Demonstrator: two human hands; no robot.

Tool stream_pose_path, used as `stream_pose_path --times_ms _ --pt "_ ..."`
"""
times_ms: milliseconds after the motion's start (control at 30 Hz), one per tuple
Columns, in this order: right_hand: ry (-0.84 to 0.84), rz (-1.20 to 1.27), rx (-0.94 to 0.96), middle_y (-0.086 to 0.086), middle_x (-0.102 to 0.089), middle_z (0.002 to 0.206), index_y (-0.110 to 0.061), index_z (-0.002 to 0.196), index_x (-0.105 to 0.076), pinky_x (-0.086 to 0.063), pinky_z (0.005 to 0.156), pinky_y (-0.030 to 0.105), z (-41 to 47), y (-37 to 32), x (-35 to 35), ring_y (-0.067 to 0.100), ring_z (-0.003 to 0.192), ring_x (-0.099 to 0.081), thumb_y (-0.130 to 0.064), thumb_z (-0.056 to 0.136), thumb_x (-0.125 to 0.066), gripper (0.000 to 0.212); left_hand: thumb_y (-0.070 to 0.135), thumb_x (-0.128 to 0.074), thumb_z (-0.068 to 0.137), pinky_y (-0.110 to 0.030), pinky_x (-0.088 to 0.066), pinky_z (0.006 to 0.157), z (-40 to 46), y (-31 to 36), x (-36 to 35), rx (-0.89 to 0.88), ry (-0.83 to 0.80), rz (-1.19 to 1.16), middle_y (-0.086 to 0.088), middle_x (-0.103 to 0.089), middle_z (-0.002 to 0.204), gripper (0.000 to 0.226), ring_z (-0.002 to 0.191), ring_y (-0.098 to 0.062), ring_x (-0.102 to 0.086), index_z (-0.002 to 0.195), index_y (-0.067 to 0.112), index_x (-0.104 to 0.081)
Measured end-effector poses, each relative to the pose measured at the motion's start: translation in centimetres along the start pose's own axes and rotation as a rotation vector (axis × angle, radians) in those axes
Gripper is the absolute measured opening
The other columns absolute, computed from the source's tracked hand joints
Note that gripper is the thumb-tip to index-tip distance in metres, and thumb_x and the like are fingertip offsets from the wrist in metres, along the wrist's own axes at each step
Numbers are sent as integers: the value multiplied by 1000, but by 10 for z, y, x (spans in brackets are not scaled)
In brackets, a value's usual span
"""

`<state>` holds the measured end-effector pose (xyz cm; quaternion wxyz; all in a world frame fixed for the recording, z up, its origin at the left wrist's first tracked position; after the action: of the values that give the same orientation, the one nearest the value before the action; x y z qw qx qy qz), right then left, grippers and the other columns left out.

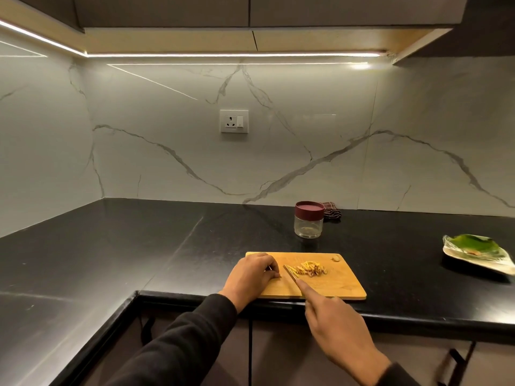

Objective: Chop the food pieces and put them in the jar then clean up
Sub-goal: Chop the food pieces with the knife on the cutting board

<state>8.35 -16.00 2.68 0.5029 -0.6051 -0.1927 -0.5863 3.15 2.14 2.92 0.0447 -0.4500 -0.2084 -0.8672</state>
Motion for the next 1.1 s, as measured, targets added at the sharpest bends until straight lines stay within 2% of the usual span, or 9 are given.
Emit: stream_pose_path --times_ms 200,367,467,600,700,833,1000,1100 --pt "-44 37 24 -9 -57 82 -48 156 -15 -33 53 19 15 -7 -10 6 68 -52 -38 108 -36 54 24 -67 95 -17 -52 89 -1 1 1 -11 25 -13 8 -66 109 12 94 -5 -62 104 21 -75" --pt "-82 56 35 -11 -57 87 -49 155 -18 -37 56 19 24 -6 -16 7 74 -55 -38 107 -37 53 24 -67 95 -18 -52 88 -1 1 3 -8 25 -21 7 -68 106 12 93 -5 -62 103 20 -75" --pt "-96 81 30 -12 -59 90 -49 155 -19 -44 63 19 28 -7 -19 7 77 -57 -36 107 -38 53 24 -66 95 -18 -52 88 -1 0 3 2 26 -20 7 -69 105 12 92 -5 -63 103 21 -75" --pt "-88 103 27 -13 -58 94 -48 155 -22 -45 66 20 29 -7 -20 6 81 -57 -36 107 -38 52 25 -66 95 -17 -52 87 0 0 2 6 22 -17 7 -68 106 13 92 -4 -62 103 21 -75" --pt "-80 82 33 -12 -57 98 -48 156 -19 -49 75 24 27 -9 -18 6 86 -56 -37 107 -38 53 26 -66 95 -17 -52 87 0 -1 2 7 21 -12 8 -67 107 13 92 -5 -62 103 21 -75" --pt "-69 20 43 -9 -61 111 -46 157 -14 -46 84 26 22 -8 -19 8 92 -52 -37 108 -36 55 27 -67 95 -18 -53 87 0 -1 1 10 16 -10 8 -67 107 13 92 -5 -62 104 21 -75" --pt "-26 -37 42 -10 -51 89 -52 156 -8 -39 67 23 4 0 -10 6 75 -47 -37 108 -33 56 27 -68 94 -18 -52 86 0 -2 1 23 18 -11 8 -67 106 12 91 -4 -61 101 21 -75" --pt "7 -141 31 -7 -52 88 -57 153 -3 -40 67 26 -4 6 -1 9 74 -49 -32 109 -33 59 27 -69 93 -14 -49 83 1 -2 2 27 19 -12 9 -66 105 10 89 -3 -59 100 22 -75"
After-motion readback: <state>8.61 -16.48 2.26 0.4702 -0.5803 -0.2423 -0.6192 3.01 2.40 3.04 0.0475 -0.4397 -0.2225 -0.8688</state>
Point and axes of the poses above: each hand's wrist, its own z-axis towards the middle knuckle, its own x-axis out of the back of the hand, y = z × x, the point moved 8 cm from there along z, towards the middle knuckle
